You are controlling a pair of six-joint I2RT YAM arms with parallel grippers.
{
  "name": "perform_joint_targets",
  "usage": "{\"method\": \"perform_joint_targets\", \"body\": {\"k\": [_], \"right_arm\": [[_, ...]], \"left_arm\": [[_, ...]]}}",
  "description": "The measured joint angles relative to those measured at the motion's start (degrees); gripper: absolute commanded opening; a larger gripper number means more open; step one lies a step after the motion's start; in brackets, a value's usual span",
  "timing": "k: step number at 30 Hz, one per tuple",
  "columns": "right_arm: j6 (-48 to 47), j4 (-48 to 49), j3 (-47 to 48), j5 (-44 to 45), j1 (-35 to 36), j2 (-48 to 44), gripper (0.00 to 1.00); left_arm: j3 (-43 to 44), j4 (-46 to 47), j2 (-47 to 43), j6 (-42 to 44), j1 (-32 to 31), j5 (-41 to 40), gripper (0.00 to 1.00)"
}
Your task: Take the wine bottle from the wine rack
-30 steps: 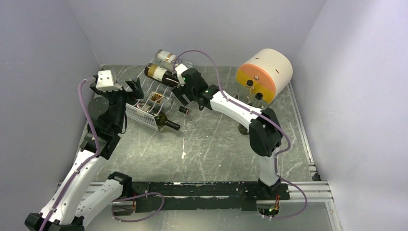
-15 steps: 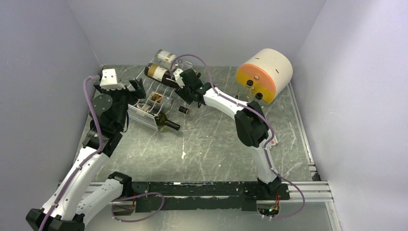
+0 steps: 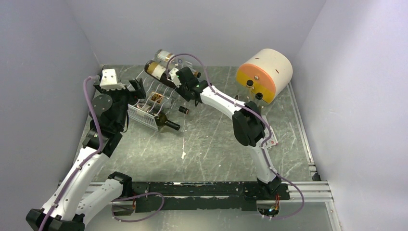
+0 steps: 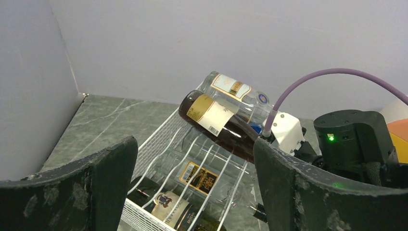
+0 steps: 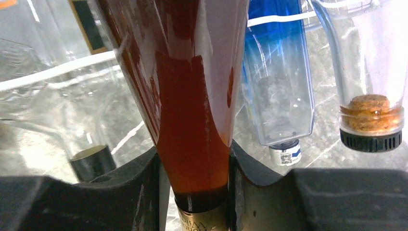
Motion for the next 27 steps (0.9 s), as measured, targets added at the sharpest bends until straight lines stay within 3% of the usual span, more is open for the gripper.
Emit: {"method": "perform_joint_targets", "body": {"k": [5,19,27], "right_arm": [[5.68,-1.42,-1.64,-1.62,1.03,-3.32,0.0],[28.55,-7.72,-19.28,-14.05,1.16,-23.37,0.0],[36.89,-13.33,-24.98,-17.97,0.44,-33.64,0.0]], "left_arm": [[0.0,0.0,-0.31,0.0,0.0,0.0,0.94],[0.0,0.0,-0.55,-0.02,0.04,1.55,0.94],[0.0,0.11,-0.42,0.02,0.04,10.05,0.94]]}}
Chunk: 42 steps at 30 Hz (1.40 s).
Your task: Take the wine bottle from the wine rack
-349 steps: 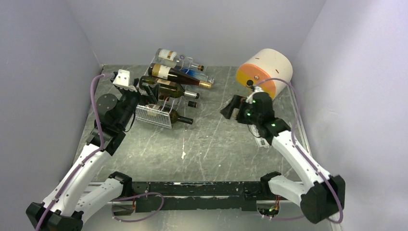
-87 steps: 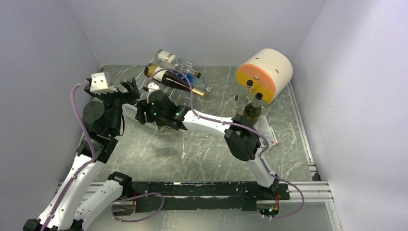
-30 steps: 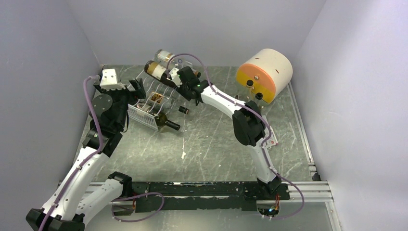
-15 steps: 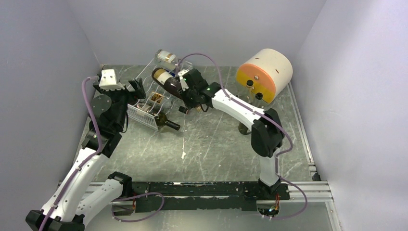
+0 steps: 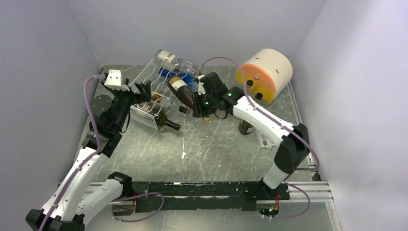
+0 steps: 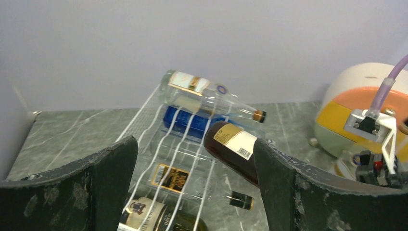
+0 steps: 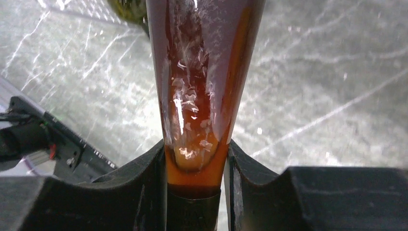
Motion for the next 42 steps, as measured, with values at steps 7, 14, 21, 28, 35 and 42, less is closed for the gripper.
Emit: {"method": "perform_joint_targets", "body": {"k": [7,14,21,28,35,42], "right_arm": [[4.09,-9.49,-6.67,-0.26,-0.24,-11.67,0.0],[5.97,-19.3,-13.16,-0.31,-0.28,-22.1,0.0],[6.86,-23.21,-18.64,-2.51,-0.31,-28.24,0.0],[5.97,-22.49,-22.43,-7.93,-0.31,-28.96,0.0],[5.57,-20.92,-24.24,-12.66,-0.31,-28.96,0.0],[5.88,-17.53,-25.38,-15.91,-0.28,-28.96,0.0]], "left_arm": [[-0.83,5.77,2.1,0.57,-0.57,17.14,0.94],[-10.82,17.75,3.96,4.85,-5.27,40.44,0.94],[-14.05,16.63,5.27,19.41,-19.28,47.17,0.94],[-15.08,14.03,12.98,31.34,-35.93,39.04,0.94],[-18.64,16.65,17.99,36.13,-40.7,29.66,0.94],[-18.64,22.43,25.73,35.76,-40.89,28.22,0.94]]}}
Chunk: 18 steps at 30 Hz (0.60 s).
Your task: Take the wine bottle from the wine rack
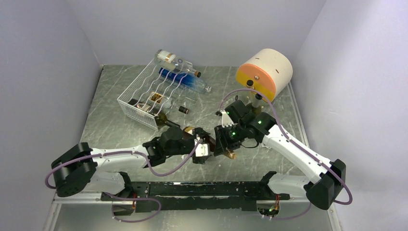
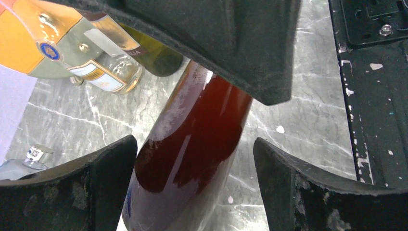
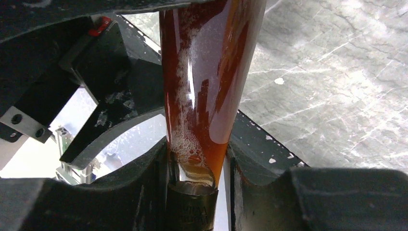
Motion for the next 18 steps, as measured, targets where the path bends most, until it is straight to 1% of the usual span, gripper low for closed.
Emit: {"method": "perform_joint_targets", "body": {"k": [2,3,4,6,8,9,10,12,13,15,18], "right_arm": [[0.33,0.39,-0.39,-0.44,0.02,0.0,0.0],[0.48,0.48,-0.59,-0.57,0.02,0.0,0.0],[0.63,0.48,-0.74,-0.66,0.02,0.0,0.0],[0.83,0.46,-0.83,-0.68,0.02,0.0,0.0],[0.87,0.46,-0.83,-0.7,0.07,0.0,0.0],[0.92,0.46,-0.83,-0.66,0.13,0.0,0.05],[0.98,0.48,-0.83,-0.52,0.13,-0.02,0.13],[1.09,0.46,-0.83,-0.52,0.04,-0.13,0.17],[1.16,0.46,-0.83,-0.37,0.02,-0.31,0.22],[1.44,0.35,-0.85,0.13,0.02,-0.63,0.33],[2.21,0.44,-0.98,1.36,0.02,-1.2,0.47]], "left_arm": [[0.11,1.4,1.86,-0.35,0.0,0.07,0.94],[0.15,1.92,2.51,-0.79,-0.02,0.17,0.97],[0.22,2.34,3.06,-1.11,-0.07,0.26,0.94],[0.22,3.28,3.96,-1.73,-0.07,0.28,0.77],[0.24,4.11,4.13,-2.16,-0.02,-0.42,0.64],[0.28,4.11,4.13,-2.38,-0.02,-0.37,0.58],[0.28,4.09,4.13,-1.86,-0.11,-0.46,0.52],[0.28,4.11,4.26,-0.09,-0.28,-0.7,0.35],[0.31,4.13,4.26,0.94,-0.46,-0.85,0.29],[0.57,4.28,4.55,0.46,-0.57,-1.2,0.2],[1.01,4.52,5.09,0.09,-0.72,-1.73,0.14]]}}
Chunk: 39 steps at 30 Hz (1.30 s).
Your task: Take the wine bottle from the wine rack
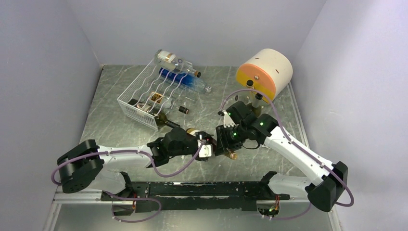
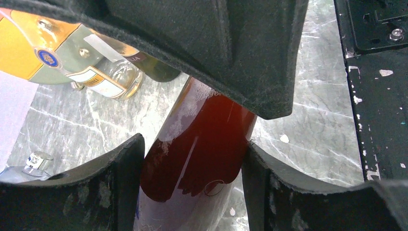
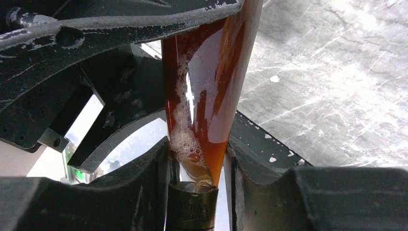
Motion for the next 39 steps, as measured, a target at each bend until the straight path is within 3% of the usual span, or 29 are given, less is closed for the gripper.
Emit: {"method": "perform_joint_targets", "body": {"k": [3,7,19,24,30,34,36,37,38,39], "right_arm": [[1.84,1.33,-0.44,1.86,0.13,-1.31,0.65],[5.2,10.88,-1.81,7.45,-0.07,-8.02,0.82],[14.1,25.22,-14.53,24.26,0.0,-27.1,0.91],[14.05,33.2,-16.96,25.81,0.0,-30.05,0.79],[14.12,43.6,-20.94,25.2,0.0,-25.24,0.64],[15.19,46.86,-22.36,25.51,0.07,-21.79,0.49],[15.41,48.33,-22.36,25.59,0.17,-20.81,0.37],[15.54,49.2,-22.34,25.59,0.17,-20.31,0.28],[15.58,50.1,-22.34,25.44,0.22,-19.69,0.2],[14.95,50.47,-22.23,25.66,0.28,-19.15,0.1]], "left_arm": [[0.09,0.09,0.02,-0.76,-0.37,-1.36,0.07],[1.2,0.24,0.02,-5.29,-0.42,-4.96,0.07],[1.75,1.75,-0.57,-15.15,-0.13,-12.68,0.07],[1.73,1.22,-1.51,-17.27,-0.09,-14.95,0.07],[1.73,0.66,-2.38,-19.37,-0.09,-17.49,0.07],[1.75,0.04,-2.95,-20.33,-0.09,-18.78,0.07],[1.75,-0.11,-3.02,-20.7,-0.09,-19.19,0.07],[1.79,-0.31,-3.04,-20.92,-0.09,-19.26,0.11],[1.81,-0.5,-3.08,-21.16,-0.09,-19.41,0.22],[1.86,-0.94,-3.15,-21.31,-0.09,-19.54,0.4]]}}
